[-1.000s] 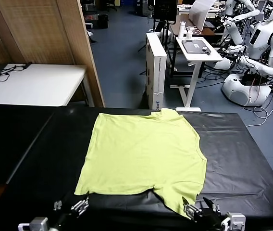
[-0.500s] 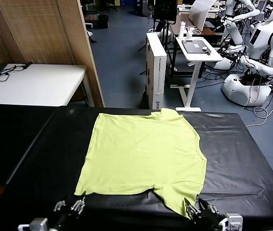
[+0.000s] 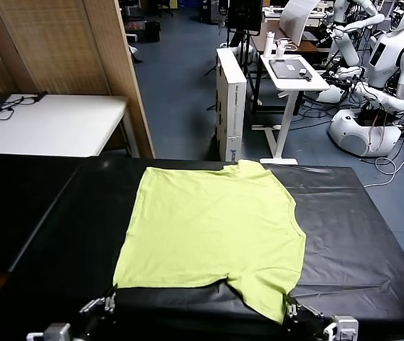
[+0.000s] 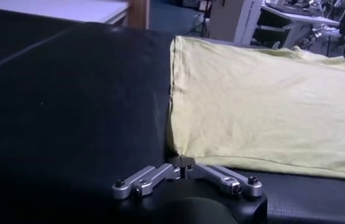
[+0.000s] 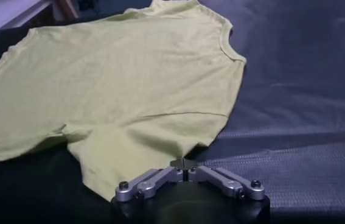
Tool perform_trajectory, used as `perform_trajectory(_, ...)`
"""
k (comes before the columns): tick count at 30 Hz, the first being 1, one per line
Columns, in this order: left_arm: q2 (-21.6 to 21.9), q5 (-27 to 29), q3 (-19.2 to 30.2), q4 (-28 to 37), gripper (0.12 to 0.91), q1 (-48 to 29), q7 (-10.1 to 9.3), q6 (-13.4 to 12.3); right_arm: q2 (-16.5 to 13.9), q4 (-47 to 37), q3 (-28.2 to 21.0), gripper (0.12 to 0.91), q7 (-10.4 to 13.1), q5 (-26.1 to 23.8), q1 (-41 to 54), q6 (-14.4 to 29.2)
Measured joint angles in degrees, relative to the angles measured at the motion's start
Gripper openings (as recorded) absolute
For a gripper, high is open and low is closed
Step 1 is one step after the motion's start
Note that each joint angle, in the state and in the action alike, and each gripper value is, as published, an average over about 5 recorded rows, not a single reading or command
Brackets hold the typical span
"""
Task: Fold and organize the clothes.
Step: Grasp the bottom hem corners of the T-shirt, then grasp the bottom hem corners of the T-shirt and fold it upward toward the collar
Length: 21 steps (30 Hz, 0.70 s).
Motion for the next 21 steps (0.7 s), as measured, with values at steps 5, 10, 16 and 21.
perform_trajectory(5, 0.3, 0.1, -1.6, -1.9, 0.147, 3.5, 0.38, -1.7, 0.1, 2.2, 0.3, 0.14, 0.5, 0.1, -2.2, -0.2)
perform_trajectory(10, -0.2, -0.3, -3.3, -3.0, 0.147, 6.1, 0.91, -3.1, 0.2, 3.8, 0.7, 0.14, 0.8, 0.8, -2.9, 0.5)
perform_trajectory(16, -1.2, -1.9, -3.7, -4.2, 0.147, 6.1, 1.32, -4.5, 0.1, 3.5, 1.7, 0.14, -0.9, 1.5, -0.5, 4.5)
perform_trajectory(21, -2.7, -3.8, -2.8, -4.2, 0.147, 3.3, 2.48, -6.0, -0.3, 1.2, 1.4, 0.14, -2.8, 1.9, 4.5, 6.5)
